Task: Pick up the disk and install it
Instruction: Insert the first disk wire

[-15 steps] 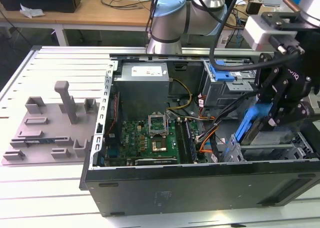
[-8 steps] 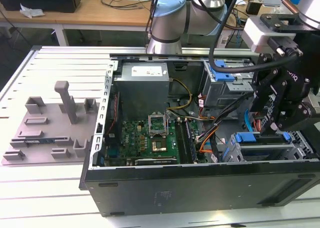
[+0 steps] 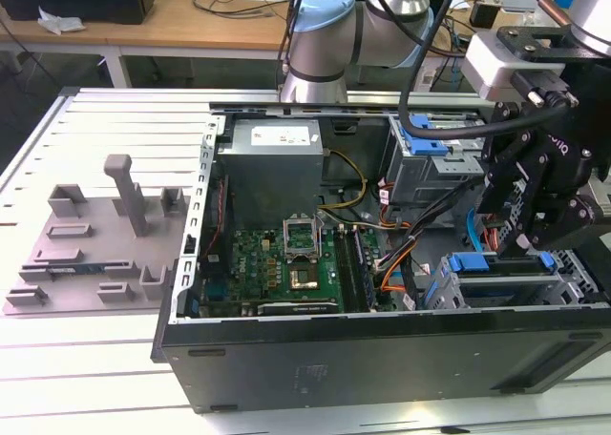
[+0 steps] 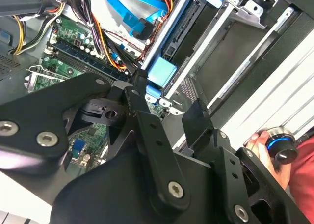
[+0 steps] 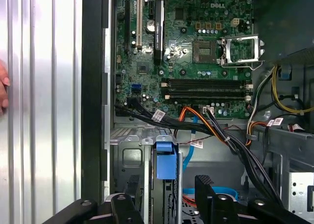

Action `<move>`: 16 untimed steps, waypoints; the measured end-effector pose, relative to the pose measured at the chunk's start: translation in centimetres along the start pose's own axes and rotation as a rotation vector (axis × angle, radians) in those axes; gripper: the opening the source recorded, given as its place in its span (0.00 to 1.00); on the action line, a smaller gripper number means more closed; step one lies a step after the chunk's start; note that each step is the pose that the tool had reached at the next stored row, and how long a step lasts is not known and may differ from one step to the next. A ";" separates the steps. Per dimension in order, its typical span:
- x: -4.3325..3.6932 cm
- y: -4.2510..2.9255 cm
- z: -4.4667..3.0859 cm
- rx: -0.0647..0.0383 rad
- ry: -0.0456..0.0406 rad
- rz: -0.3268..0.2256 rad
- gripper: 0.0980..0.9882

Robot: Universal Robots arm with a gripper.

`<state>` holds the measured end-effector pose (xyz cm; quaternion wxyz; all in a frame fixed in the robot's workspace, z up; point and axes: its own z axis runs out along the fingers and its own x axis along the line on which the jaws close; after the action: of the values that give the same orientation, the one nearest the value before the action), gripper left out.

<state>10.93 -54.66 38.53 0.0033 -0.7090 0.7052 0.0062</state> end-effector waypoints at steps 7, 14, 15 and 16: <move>-0.01 0.00 0.00 0.000 0.0000 0.000 0.52; -4.56 -0.03 0.06 -0.001 0.2195 0.000 0.52; -5.10 -0.03 0.07 -0.002 0.2582 0.001 0.52; -5.60 -0.04 0.06 -0.003 0.2934 0.000 0.52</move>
<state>10.94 -49.06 38.54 -0.1010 -0.7022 0.6982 -0.0963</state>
